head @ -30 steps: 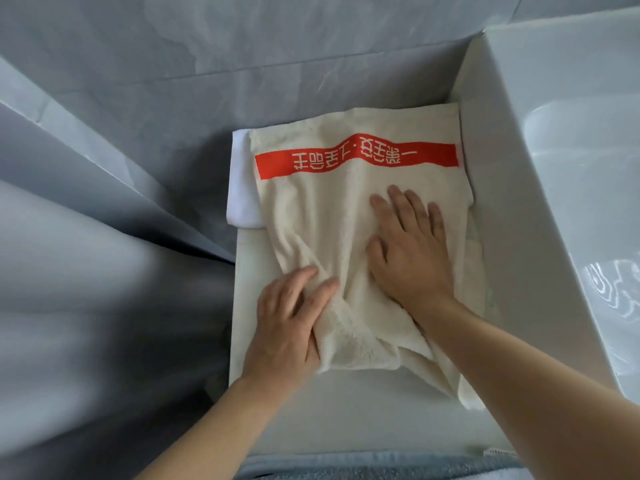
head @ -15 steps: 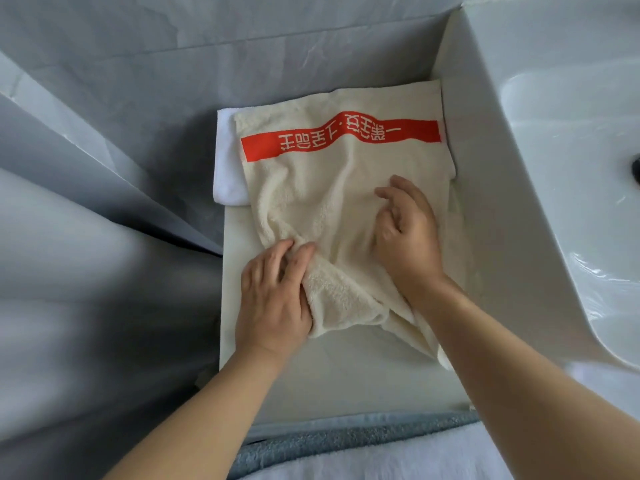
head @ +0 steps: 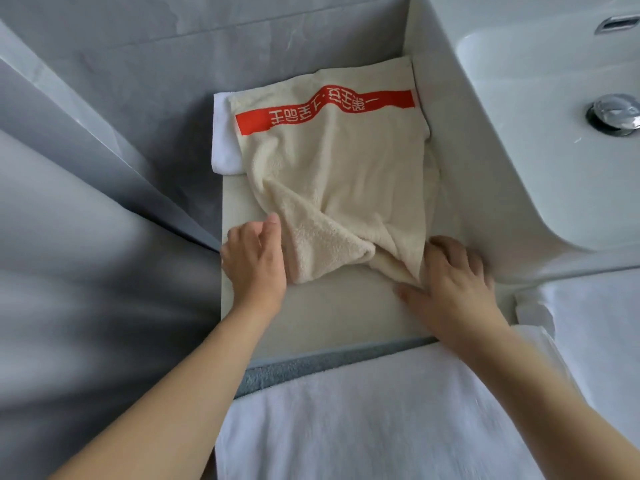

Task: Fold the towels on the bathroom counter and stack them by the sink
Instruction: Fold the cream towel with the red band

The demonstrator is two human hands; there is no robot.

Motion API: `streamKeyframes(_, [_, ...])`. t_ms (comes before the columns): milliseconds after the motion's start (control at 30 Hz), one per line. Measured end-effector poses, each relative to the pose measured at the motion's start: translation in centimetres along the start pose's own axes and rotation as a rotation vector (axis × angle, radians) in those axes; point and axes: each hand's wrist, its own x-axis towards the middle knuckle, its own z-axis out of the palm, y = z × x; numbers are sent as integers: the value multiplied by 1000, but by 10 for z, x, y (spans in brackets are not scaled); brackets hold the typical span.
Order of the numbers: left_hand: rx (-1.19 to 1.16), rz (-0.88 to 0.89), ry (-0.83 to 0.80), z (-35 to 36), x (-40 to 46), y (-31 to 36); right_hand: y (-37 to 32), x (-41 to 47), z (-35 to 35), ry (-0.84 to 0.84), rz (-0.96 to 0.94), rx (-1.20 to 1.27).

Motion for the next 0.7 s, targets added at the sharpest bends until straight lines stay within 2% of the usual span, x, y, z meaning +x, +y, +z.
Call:
streamKeyframes(67, [-76,-122,-51,-6,-13,7,-2,6,-4,104,-18,81])
streamKeyframes(133, [-104,-344,-29,-10,-22,17,-7,13,-14,144,-62,151])
streamKeyframes(200, [-227,-487,-214,-12,-29,26,-14,16,-28,139,-128,289])
streamKeyframes(267, [-464,-411,-410,-9,-33,34,-24,15,-46,55,-145,641])
streamKeyframes(333, [-636,-389,-349,-14,-29,43,-28,14,-61,-48,-120,1039])
streamKeyframes(433, [-1079,-549,-250,-33,-10,38,-21,14,-76,-37,-99,1336])
streamKeyframes(500, [-1344,-462,-264,-47,-2,26,-11,11,-79,-52,-60,1515])
streamKeyframes(533, [-1381,-401,-292,-52,-3,21,-8,9,-78,-75,-46,1588])
streamKeyframes(600, [-1241,-308,-427,-51,-15,16,-3,2,-70,-113,-10,1617])
streamKeyframes(700, [-739,-169,-580,-32,-42,11,-2,-9,-51,-165,66,1304])
